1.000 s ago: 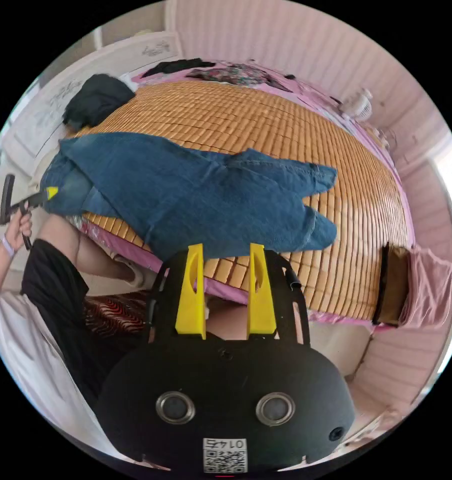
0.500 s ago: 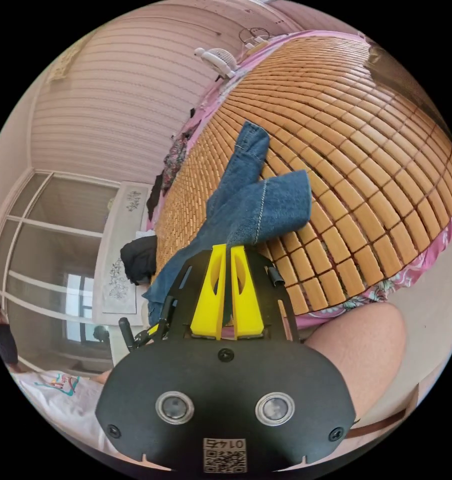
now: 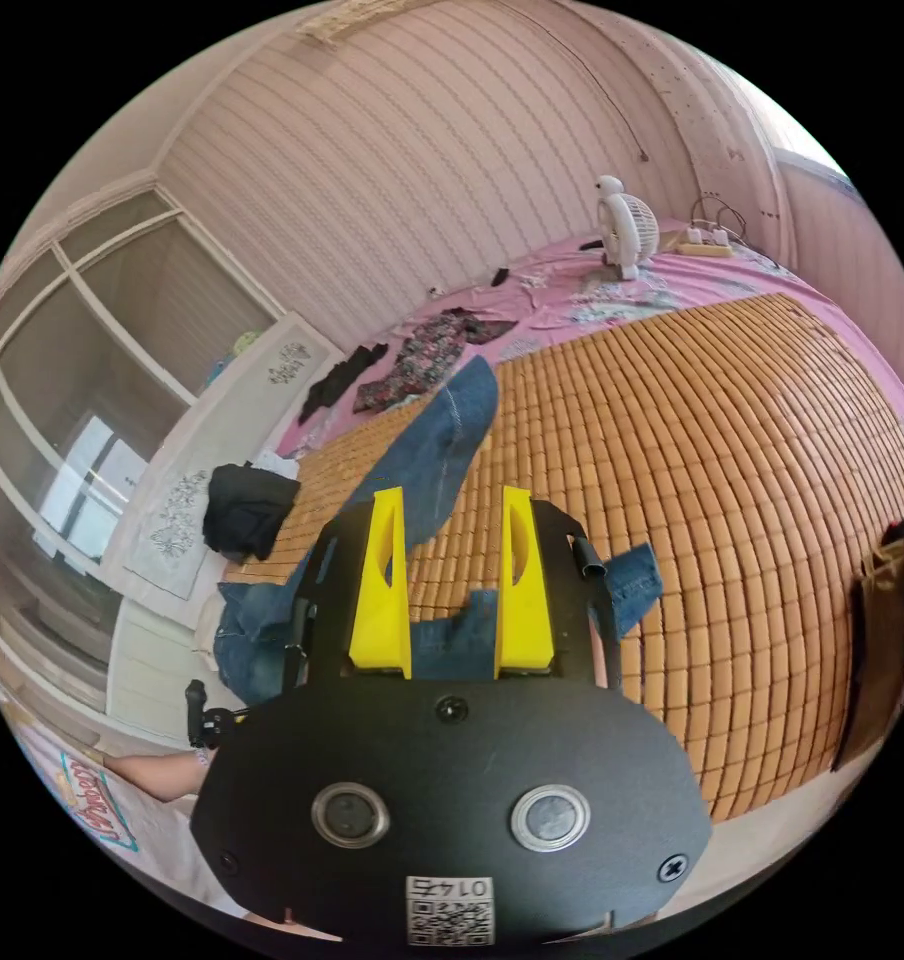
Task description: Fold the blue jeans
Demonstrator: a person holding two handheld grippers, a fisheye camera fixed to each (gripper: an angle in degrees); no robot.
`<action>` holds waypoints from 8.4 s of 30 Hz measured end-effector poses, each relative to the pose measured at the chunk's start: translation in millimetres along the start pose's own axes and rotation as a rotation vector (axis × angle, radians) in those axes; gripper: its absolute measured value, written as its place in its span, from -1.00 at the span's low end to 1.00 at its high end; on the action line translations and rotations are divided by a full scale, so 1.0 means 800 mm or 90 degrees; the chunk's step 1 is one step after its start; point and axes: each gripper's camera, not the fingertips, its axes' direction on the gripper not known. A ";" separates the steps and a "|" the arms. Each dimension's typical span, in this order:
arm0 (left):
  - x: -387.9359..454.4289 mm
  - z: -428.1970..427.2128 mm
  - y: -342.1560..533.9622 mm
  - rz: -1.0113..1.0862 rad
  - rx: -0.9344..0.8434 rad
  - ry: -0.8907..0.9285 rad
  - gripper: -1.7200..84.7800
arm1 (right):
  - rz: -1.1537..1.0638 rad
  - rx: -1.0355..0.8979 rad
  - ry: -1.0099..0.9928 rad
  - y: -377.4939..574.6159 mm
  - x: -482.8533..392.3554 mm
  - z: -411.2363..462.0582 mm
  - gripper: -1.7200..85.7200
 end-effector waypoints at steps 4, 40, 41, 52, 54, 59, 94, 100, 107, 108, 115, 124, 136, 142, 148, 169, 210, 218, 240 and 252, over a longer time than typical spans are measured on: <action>0.013 -0.001 0.003 0.022 0.033 -0.007 -0.86 | 0.106 -0.107 0.076 0.098 0.072 0.045 -0.70; 0.039 0.032 -0.013 0.037 0.001 0.073 -0.97 | 0.290 0.065 -0.057 0.269 0.152 -0.048 -0.69; 0.044 0.031 -0.016 0.044 0.014 0.046 -0.97 | 0.311 0.075 -0.073 0.272 0.157 -0.045 -0.69; 0.057 0.066 -0.028 0.035 0.004 -0.072 -0.94 | 0.324 0.133 -0.119 0.244 0.168 -0.007 -0.78; 0.057 0.065 -0.031 0.036 -0.006 -0.067 -0.94 | 0.278 0.167 -0.124 0.245 0.151 -0.023 -0.83; 0.056 0.064 -0.036 0.050 -0.017 -0.051 -0.96 | 0.261 0.142 -0.082 0.253 0.083 -0.120 -0.92; -0.015 -0.032 -0.037 0.028 -0.005 0.092 -0.97 | -0.132 -0.283 0.267 0.144 -0.013 0.020 -0.92; -0.079 -0.107 -0.030 -0.040 0.141 0.063 -0.93 | -0.100 -0.083 0.026 0.088 -0.034 -0.008 -0.80; -0.199 -0.189 -0.014 -0.146 0.229 -0.029 -0.76 | 0.115 -0.009 -0.269 0.017 -0.023 0.105 -0.72; -0.224 -0.200 -0.003 -0.190 0.243 -0.052 -0.75 | 0.154 0.000 -0.291 0.008 -0.022 0.126 -0.70; -0.346 -0.239 0.070 -0.451 0.321 -0.033 -0.70 | 0.218 0.084 -0.287 -0.033 -0.025 0.144 -0.80; -0.417 -0.252 0.070 -0.517 0.395 0.113 -0.71 | 0.015 0.227 -0.269 -0.029 -0.075 -0.049 -0.94; -0.458 -0.342 -0.111 -0.417 0.378 0.113 -0.84 | -0.014 0.112 0.040 -0.133 -0.124 -0.031 -0.93; -0.468 -0.355 -0.157 -0.387 0.300 0.132 -0.79 | 0.015 0.062 0.103 -0.181 -0.133 0.064 -0.93; -0.413 -0.359 -0.120 -0.222 0.240 0.022 -0.88 | -0.072 -0.084 0.222 -0.157 -0.142 0.156 -0.93; -0.415 -0.315 -0.027 -0.252 0.144 0.081 -0.97 | -0.271 -0.184 0.395 -0.077 -0.141 0.164 -0.96; -0.484 -0.534 0.427 -0.640 0.426 -0.010 -0.97 | 0.326 -0.038 0.069 0.203 0.198 -0.139 -0.90; -0.469 -0.591 0.313 -0.470 0.466 -0.050 -0.94 | 0.105 0.074 0.048 0.052 0.133 -0.158 -0.91; -0.337 -0.295 0.017 -0.262 0.058 -0.304 -0.95 | -0.121 -0.196 0.305 -0.088 0.031 0.116 -0.79; -0.273 -0.230 0.035 -0.220 0.003 -0.310 -0.97 | -0.230 -0.345 0.354 0.098 0.000 0.027 -0.89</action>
